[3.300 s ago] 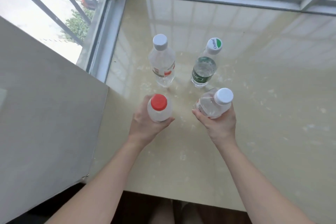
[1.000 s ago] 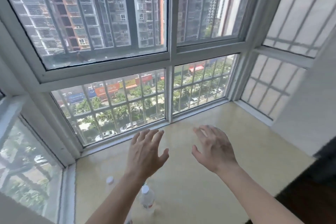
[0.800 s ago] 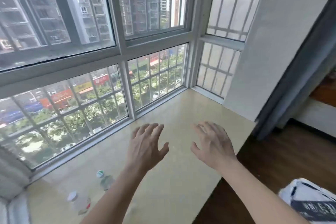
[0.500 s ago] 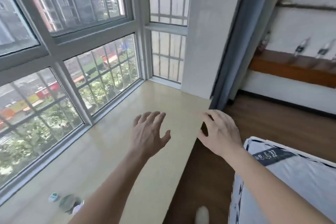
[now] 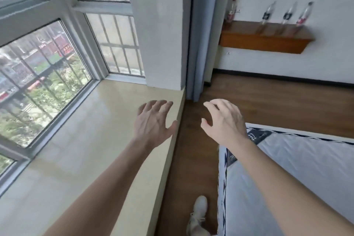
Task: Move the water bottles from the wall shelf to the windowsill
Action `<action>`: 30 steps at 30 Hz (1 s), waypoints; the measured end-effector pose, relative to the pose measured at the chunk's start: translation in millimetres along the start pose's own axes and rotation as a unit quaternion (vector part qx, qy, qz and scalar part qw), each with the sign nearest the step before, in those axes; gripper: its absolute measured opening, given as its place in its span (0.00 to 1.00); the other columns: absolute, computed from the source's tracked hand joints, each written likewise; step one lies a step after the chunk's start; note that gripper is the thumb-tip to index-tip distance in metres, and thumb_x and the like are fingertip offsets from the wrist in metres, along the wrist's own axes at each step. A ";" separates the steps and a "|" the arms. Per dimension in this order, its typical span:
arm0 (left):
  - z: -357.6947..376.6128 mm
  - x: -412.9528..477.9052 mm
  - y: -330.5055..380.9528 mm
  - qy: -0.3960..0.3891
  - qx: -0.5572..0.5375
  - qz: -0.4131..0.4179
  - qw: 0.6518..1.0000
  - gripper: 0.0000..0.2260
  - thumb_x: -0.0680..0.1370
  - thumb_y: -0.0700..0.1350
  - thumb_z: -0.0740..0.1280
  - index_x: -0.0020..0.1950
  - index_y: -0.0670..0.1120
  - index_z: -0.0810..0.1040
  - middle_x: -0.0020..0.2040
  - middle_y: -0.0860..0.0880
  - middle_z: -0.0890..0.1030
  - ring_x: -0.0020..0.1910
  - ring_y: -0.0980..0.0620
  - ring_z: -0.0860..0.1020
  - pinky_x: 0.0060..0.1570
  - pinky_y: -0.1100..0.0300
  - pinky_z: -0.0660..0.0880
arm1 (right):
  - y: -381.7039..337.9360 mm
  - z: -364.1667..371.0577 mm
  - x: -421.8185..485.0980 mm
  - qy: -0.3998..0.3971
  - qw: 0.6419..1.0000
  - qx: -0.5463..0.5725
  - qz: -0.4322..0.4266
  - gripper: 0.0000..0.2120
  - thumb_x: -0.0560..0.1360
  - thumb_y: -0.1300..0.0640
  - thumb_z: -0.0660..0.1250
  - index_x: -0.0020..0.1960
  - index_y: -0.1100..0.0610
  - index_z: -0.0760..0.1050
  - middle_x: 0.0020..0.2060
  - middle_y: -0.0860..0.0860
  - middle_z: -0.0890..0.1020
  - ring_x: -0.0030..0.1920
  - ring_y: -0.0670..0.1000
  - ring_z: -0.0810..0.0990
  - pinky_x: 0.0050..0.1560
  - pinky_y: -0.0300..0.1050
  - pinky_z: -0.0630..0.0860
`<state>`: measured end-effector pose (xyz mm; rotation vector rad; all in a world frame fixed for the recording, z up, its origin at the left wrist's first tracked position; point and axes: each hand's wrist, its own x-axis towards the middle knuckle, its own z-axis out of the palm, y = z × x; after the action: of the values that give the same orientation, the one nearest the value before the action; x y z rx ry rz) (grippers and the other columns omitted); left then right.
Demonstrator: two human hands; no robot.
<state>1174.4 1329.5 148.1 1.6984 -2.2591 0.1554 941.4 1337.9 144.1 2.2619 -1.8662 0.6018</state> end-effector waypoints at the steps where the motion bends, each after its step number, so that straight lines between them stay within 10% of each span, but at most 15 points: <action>1: 9.0 19.8 4.7 -0.002 -0.002 0.004 1.000 0.27 0.74 0.61 0.62 0.70 0.52 0.72 0.67 0.51 0.77 0.66 0.44 0.73 0.65 0.47 0.67 | 14.6 6.5 13.3 -0.006 1.000 -0.004 0.004 0.20 0.71 0.47 0.67 0.60 0.54 0.79 0.55 0.51 0.81 0.59 0.56 0.78 0.60 0.54 0.75; 30: 186.6 491.6 96.4 -0.020 -0.031 0.110 0.993 0.25 0.73 0.61 0.61 0.66 0.51 0.75 0.62 0.52 0.79 0.60 0.46 0.76 0.61 0.49 0.71 | 311.4 118.6 343.6 -0.022 0.990 -0.048 0.133 0.19 0.72 0.47 0.68 0.60 0.53 0.78 0.57 0.52 0.80 0.58 0.56 0.79 0.58 0.53 0.75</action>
<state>926.5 856.1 132.7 1.4319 -2.4492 0.1005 715.7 916.1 128.8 1.9991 -2.1894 0.4873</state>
